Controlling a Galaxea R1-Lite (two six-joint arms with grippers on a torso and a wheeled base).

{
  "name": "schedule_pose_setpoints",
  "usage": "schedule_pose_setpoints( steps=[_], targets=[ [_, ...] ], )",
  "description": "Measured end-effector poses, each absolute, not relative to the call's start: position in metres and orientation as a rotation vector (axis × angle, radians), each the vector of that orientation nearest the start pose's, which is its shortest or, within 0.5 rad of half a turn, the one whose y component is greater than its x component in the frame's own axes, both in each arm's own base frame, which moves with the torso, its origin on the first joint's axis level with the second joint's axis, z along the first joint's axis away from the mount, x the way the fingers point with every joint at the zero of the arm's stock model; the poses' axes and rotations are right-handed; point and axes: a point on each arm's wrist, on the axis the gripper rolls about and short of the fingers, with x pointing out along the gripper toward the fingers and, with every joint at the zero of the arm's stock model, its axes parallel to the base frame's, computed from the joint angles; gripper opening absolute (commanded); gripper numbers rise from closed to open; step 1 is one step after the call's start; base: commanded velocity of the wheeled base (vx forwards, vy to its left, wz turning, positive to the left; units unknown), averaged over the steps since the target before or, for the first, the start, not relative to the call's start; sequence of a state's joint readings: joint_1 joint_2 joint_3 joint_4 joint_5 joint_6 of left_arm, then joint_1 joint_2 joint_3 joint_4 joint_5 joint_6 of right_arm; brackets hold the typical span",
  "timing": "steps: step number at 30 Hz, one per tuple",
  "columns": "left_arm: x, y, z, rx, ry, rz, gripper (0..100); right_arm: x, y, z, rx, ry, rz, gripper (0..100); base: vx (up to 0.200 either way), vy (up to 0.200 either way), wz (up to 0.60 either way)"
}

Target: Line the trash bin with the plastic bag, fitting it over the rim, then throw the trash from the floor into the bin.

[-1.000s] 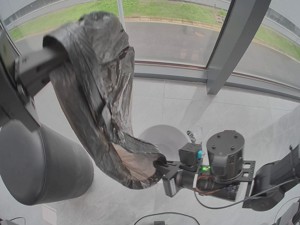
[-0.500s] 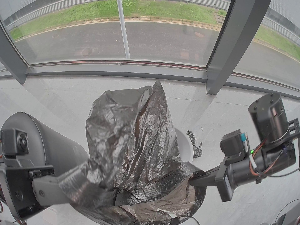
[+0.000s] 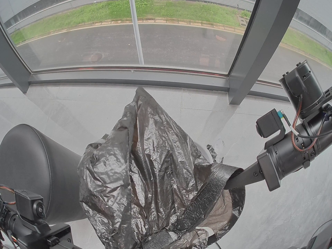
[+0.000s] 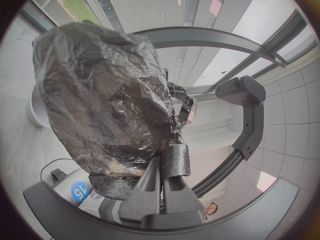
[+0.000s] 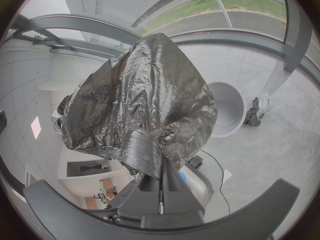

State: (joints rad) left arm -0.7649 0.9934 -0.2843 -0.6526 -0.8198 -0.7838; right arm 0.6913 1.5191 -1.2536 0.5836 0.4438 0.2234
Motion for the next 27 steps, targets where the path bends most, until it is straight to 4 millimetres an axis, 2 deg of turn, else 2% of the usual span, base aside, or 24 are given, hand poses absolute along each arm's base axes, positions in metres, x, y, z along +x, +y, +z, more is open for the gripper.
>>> schedule_pose_setpoints(
  steps=[6, 10, 17, 27],
  targets=[
    [0.081, -0.099, 0.182, -0.628, 0.754, -1.437, 0, 0.185, 0.16, 0.241, 0.092, 1.058, 0.954, 0, 0.0, 0.0, 0.0],
    [0.096, -0.109, 0.179, -0.679, 0.797, -1.398, 0, 0.187, 0.158, 0.235, 0.106, 1.088, 0.934, 0, 0.0, 0.0, 0.0],
    [0.124, -0.129, 0.18, -0.765, 0.744, -1.41, 0, 0.189, 0.152, 0.23, 0.179, 1.138, 0.866, 0, 0.0, 0.0, 0.0],
    [0.153, -0.156, 0.145, -0.846, 0.887, -1.351, 0, 0.184, 0.137, 0.219, 0.241, 1.258, 0.759, 0, 0.0, 0.0, 0.0]
  ],
)
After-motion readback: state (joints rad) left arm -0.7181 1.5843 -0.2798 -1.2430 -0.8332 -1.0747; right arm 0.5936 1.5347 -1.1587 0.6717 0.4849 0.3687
